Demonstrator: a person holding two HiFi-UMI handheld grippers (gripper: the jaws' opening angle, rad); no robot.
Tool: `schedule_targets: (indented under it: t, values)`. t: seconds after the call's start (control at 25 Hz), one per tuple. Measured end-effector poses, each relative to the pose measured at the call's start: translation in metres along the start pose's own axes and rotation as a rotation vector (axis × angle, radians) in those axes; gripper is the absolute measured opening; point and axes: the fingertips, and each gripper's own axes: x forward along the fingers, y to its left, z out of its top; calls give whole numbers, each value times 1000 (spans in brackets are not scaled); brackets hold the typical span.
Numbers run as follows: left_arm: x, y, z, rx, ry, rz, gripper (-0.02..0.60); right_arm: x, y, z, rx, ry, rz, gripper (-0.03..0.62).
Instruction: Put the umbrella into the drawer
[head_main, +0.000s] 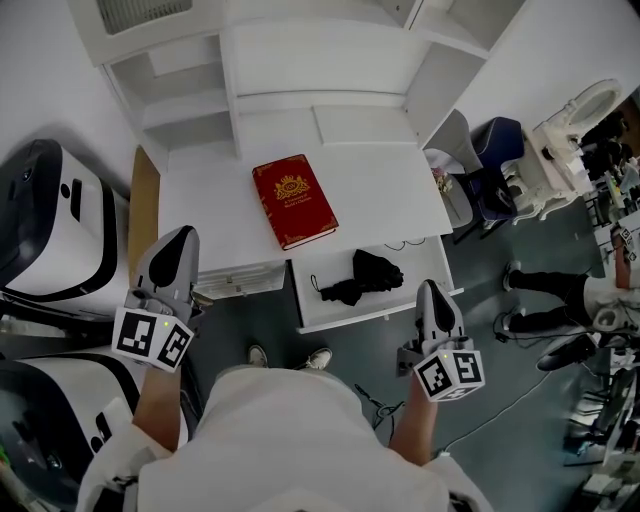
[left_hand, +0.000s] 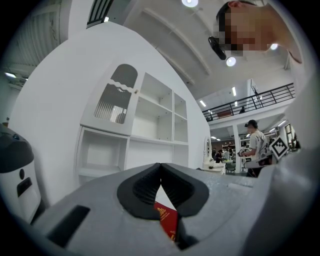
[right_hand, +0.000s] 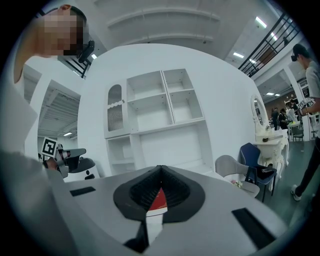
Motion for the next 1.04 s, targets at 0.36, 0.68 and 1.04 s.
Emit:
schedule_targets:
  t: [0.36, 0.68, 1.04]
  values:
    - [3, -2, 1, -47, -15, -53, 15, 1, 23, -7, -22, 5, 19, 0]
    - [-8, 5, -7, -54, -8, -79, 15, 1, 42, -7, -40, 7, 11, 0]
    - [-22, 11, -11, -71, -3, -102, 15, -5, 62, -8, -78, 13, -2, 0]
